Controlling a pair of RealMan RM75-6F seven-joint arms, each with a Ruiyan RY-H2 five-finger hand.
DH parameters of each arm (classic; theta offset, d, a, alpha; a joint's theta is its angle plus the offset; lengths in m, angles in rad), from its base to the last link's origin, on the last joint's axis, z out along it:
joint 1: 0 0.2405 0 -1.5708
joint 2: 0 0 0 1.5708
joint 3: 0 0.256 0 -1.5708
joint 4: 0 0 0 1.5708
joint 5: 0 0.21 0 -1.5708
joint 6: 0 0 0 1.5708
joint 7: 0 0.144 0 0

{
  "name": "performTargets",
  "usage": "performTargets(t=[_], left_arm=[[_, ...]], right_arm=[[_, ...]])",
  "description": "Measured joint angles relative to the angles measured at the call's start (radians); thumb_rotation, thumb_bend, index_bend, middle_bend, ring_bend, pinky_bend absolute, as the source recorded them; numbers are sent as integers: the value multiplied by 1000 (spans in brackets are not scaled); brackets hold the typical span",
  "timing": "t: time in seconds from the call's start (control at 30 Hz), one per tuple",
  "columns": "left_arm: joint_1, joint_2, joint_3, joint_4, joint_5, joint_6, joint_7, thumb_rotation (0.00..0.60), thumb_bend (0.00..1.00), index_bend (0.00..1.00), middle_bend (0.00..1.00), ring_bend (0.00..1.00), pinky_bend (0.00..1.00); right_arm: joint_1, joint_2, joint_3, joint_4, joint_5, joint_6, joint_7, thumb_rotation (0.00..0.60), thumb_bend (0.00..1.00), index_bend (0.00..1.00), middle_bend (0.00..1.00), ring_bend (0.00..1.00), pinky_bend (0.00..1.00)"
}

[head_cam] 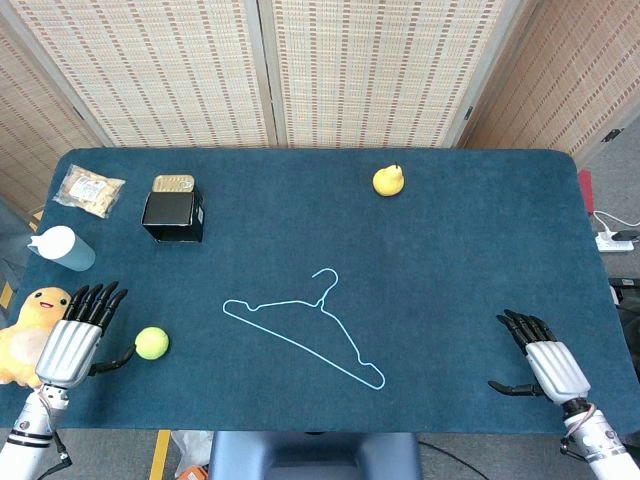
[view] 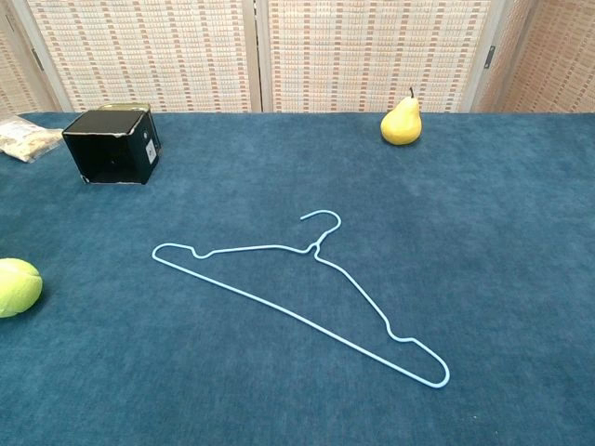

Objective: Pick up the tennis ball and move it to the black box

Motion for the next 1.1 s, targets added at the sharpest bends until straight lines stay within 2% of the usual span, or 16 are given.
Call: performTargets(t=[0.4,0.43,0.47,0.5,0.53,0.57,0.63,0.67,0.7,0.73,0.77,0.87,0.9,1.1], left_arm=[[-3,14,7,-31,25,18,-9,218,255,1,0,0,0],[-4,15,7,-32,24,16,-9,219,256,13,1,0,0],[-4,16,8,-33,23,12,-8,221,256,59,29,11,40],[-5,16,9,-34,22,7,-7,221,256,126,82,48,114],[-5,16,9,-33,23,7,-8,222,253,332,265,187,334],[-5,14,8,-31,24,11,-9,221,248,559,499,383,574],[-4,8,7,-22,25,25,-24,233,236,896,880,751,897],[-3,5,7,-20,25,27,-34,328,238,980,981,904,979],[0,2,9,-16,25,27,-49,405,258,997,999,954,997],[3,-2,9,-13,25,28,-58,520,320,1000,1000,992,1000],[8,-7,11,-9,26,34,-62,593,436,1000,1000,1000,1000],[43,-38,33,31,43,86,-77,600,716,1000,1000,1000,1000],[63,-55,47,59,51,116,-86,600,759,1000,1000,1000,1000],[179,-169,115,251,74,213,-167,600,809,1000,1000,1000,1000]], right_arm=[[-6,0,-3,12,-1,10,23,506,0,0,0,0,0],[-6,0,-2,12,0,8,23,506,0,0,0,0,0],[-5,1,-2,11,2,6,22,506,0,0,0,0,0],[-4,2,-1,9,2,6,22,505,0,0,0,0,0],[-3,1,0,8,1,7,21,505,0,0,0,0,0],[-2,1,0,8,0,9,18,506,0,0,0,0,0],[0,0,0,8,0,3,13,506,0,0,0,0,0],[1,-1,0,7,1,-3,9,506,0,0,0,0,0],[2,-1,0,6,3,-6,5,506,0,0,0,0,0],[3,-1,0,4,4,-9,2,506,0,0,0,0,0],[4,-1,-1,2,4,-10,1,505,0,0,0,0,0],[4,1,-1,3,4,-8,6,506,0,0,0,0,0],[4,1,-1,3,4,-8,10,506,0,0,0,0,0],[10,1,-2,9,4,-20,15,505,0,0,0,0,0]])
